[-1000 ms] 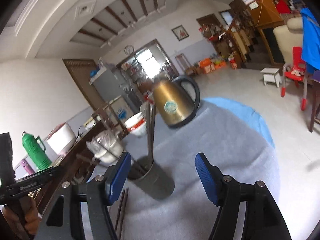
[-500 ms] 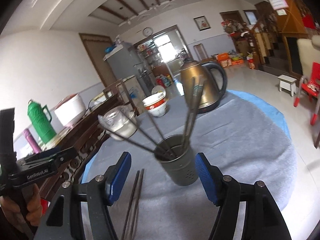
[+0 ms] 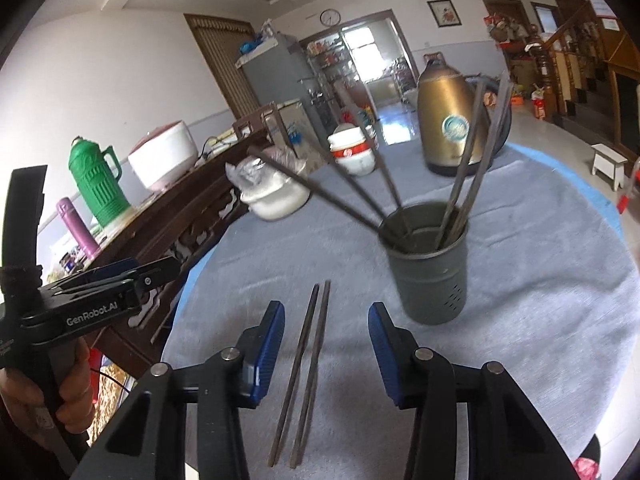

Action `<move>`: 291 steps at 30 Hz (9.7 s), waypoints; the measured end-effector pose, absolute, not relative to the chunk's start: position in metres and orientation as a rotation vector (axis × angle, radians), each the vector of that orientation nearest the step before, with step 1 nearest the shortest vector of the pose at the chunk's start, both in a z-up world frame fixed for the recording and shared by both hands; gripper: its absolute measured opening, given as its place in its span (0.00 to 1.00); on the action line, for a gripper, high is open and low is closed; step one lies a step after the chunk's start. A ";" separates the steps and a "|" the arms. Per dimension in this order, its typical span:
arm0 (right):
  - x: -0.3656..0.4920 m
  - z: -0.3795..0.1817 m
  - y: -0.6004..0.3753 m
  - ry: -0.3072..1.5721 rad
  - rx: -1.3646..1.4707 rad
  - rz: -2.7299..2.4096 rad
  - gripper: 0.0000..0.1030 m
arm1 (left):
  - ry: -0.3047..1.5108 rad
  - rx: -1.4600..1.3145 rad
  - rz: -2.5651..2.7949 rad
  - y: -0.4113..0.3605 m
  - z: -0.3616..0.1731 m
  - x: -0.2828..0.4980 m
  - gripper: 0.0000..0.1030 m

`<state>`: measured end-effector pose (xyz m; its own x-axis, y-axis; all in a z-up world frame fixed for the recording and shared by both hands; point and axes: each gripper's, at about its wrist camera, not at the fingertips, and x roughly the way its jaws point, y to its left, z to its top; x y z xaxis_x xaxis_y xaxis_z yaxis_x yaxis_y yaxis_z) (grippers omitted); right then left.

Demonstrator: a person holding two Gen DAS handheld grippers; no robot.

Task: Organize utensils

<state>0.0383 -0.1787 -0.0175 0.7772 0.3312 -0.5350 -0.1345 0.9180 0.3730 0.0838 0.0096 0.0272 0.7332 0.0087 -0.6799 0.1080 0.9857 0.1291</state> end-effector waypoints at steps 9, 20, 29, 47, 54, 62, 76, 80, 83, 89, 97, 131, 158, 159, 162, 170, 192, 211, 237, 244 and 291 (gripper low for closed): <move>0.045 -0.041 -0.183 0.680 0.353 0.242 0.46 | 0.799 0.138 -0.045 0.017 -0.005 0.083 0.72; 0.031 -0.046 -0.196 0.661 0.354 0.200 0.46 | 0.879 0.082 -0.027 0.027 -0.042 0.052 0.72; 0.005 -0.045 -0.184 0.611 0.340 0.240 0.46 | 0.816 0.014 0.001 0.033 -0.029 0.029 0.72; -0.086 -0.011 -0.169 0.459 0.306 0.295 0.46 | 0.703 0.072 -0.006 0.017 0.003 -0.064 0.72; -0.109 0.015 -0.166 0.369 0.268 0.295 0.47 | 0.599 0.103 0.004 0.011 0.033 -0.086 0.79; -0.107 0.014 -0.174 0.382 0.310 0.285 0.47 | 0.611 0.111 -0.006 0.009 0.030 -0.087 0.79; -0.105 0.014 -0.173 0.395 0.313 0.278 0.47 | 0.615 0.082 -0.003 0.018 0.030 -0.082 0.79; -0.101 0.012 -0.169 0.413 0.318 0.279 0.47 | 0.624 0.070 -0.001 0.024 0.027 -0.079 0.79; -0.096 0.008 -0.163 0.441 0.315 0.282 0.47 | 0.644 0.053 -0.002 0.031 0.020 -0.074 0.79; -0.084 -0.002 -0.153 0.492 0.311 0.282 0.47 | 0.701 0.022 0.006 0.045 0.005 -0.058 0.79; -0.051 -0.015 -0.153 0.573 0.300 0.283 0.47 | 0.779 -0.047 0.045 0.062 -0.015 -0.032 0.79; 0.149 -0.104 -0.115 1.031 0.128 0.214 0.07 | 0.943 -0.119 0.135 0.111 -0.079 0.051 0.79; 0.187 -0.105 -0.100 0.968 0.051 0.171 0.06 | 0.960 -0.069 0.054 0.087 -0.065 0.075 0.79; 0.183 -0.102 -0.102 0.959 0.055 0.180 0.06 | 0.963 -0.071 0.042 0.085 -0.064 0.078 0.79; 0.166 -0.092 -0.110 0.927 0.069 0.202 0.06 | 0.978 -0.071 -0.007 0.077 -0.058 0.091 0.79; 0.109 -0.058 -0.144 0.781 0.159 0.251 0.06 | 1.070 -0.054 -0.182 0.032 -0.058 0.145 0.79; 0.067 -0.037 -0.205 0.683 0.297 0.213 0.06 | 1.408 -0.155 -0.277 -0.033 -0.116 0.268 0.30; 0.045 0.014 -0.237 0.483 0.361 0.180 0.06 | 1.076 -0.190 -0.289 -0.002 -0.013 0.173 0.06; 0.011 0.074 -0.299 0.245 0.497 0.115 0.06 | 0.701 -0.143 -0.442 -0.040 0.138 0.095 0.05; 0.011 0.100 -0.307 0.135 0.497 0.064 0.06 | 0.621 -0.128 -0.457 -0.056 0.167 0.092 0.05; 0.029 0.065 -0.300 0.248 0.541 0.015 0.63 | 0.612 -0.025 -0.499 -0.077 0.121 0.081 0.67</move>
